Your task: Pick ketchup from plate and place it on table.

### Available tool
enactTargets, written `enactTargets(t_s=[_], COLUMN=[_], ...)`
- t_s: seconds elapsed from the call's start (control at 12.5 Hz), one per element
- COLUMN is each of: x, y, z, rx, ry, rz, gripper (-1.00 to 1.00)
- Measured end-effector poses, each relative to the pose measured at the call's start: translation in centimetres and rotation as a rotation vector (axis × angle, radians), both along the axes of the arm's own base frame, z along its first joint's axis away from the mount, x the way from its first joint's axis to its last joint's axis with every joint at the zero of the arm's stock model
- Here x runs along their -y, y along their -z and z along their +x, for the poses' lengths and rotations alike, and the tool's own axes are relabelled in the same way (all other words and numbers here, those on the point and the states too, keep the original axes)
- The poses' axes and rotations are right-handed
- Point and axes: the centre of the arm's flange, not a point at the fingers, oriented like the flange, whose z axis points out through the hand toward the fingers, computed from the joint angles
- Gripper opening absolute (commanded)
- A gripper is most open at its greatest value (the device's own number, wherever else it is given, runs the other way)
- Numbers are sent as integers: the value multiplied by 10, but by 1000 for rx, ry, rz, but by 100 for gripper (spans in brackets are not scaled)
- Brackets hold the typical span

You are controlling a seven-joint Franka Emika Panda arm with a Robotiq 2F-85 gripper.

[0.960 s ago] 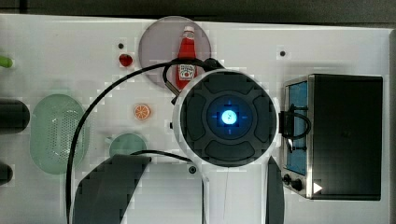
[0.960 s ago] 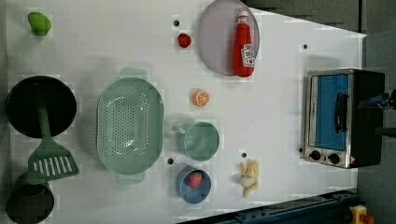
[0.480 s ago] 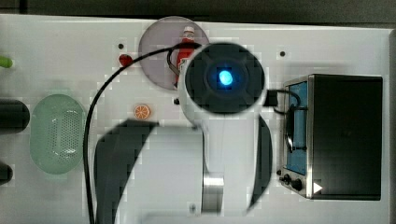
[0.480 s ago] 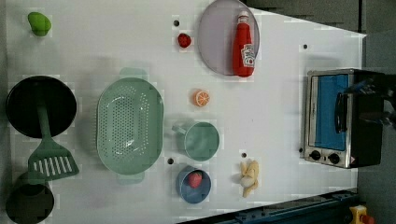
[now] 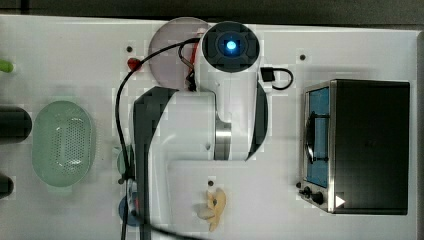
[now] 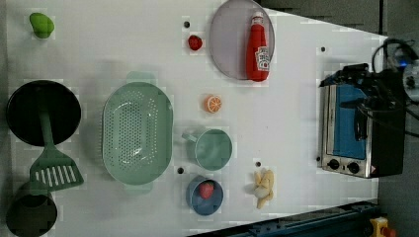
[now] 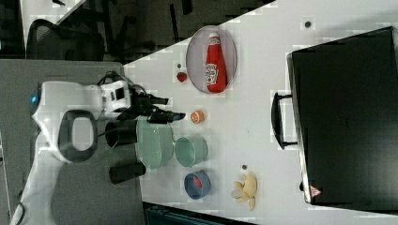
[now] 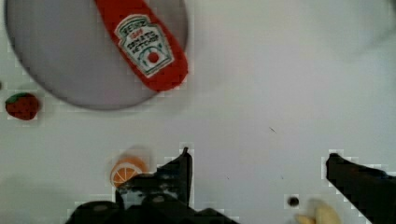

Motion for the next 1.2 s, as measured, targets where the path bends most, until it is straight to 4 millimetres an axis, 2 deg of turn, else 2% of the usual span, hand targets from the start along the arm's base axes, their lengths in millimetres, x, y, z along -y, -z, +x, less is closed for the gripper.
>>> enactTargets(t_s=[0.56,0.96,1.2], x=[-4,-4,-6], y=[83,121,155], z=[37,77,89], rx=[-28,15,10], ry=[-266,-393,-426], rz=[39,66,74], gripper=[100,100,100])
